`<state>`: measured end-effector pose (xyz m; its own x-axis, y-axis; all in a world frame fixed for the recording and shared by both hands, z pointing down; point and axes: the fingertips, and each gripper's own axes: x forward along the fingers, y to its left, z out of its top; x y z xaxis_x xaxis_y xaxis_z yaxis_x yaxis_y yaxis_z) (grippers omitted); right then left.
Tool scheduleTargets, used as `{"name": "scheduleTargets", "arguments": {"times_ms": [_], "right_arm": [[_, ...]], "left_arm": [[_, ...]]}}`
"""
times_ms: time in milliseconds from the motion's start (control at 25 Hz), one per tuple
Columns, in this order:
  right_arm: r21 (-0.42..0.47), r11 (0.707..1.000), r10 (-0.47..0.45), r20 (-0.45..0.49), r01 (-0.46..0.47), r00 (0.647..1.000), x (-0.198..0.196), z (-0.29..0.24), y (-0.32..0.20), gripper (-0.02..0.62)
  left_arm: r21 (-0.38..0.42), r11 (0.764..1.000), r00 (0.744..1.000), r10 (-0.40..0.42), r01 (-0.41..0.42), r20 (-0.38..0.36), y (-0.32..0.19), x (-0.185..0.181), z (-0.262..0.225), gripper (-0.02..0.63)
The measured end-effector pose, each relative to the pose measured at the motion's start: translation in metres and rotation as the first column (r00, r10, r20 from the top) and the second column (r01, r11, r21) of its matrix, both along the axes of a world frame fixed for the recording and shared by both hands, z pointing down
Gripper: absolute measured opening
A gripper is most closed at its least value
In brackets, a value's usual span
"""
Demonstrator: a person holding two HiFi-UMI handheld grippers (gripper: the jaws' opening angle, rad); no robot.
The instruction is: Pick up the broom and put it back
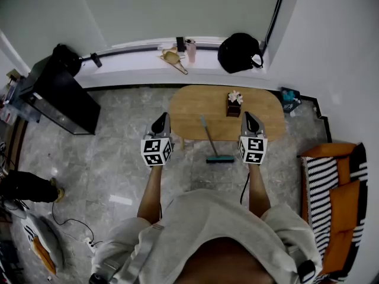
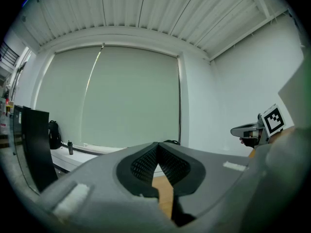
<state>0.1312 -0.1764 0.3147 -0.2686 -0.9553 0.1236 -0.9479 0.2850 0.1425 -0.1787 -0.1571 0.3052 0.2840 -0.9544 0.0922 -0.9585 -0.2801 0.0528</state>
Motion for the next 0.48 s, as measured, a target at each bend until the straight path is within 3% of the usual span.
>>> {"name": "scheduleTargets", "arguments": {"times_ms": [480], "right_arm": [[-0.005,1.0,-0.001,-0.011,0.001,1.0,-0.0041,0.0032,-0.0053,0.0]], "left_arm": [[-0.011,1.0,1.0,0.001,-0.001,-0.001,-0.0036,-0.0018,0.0048,0.002]]}}
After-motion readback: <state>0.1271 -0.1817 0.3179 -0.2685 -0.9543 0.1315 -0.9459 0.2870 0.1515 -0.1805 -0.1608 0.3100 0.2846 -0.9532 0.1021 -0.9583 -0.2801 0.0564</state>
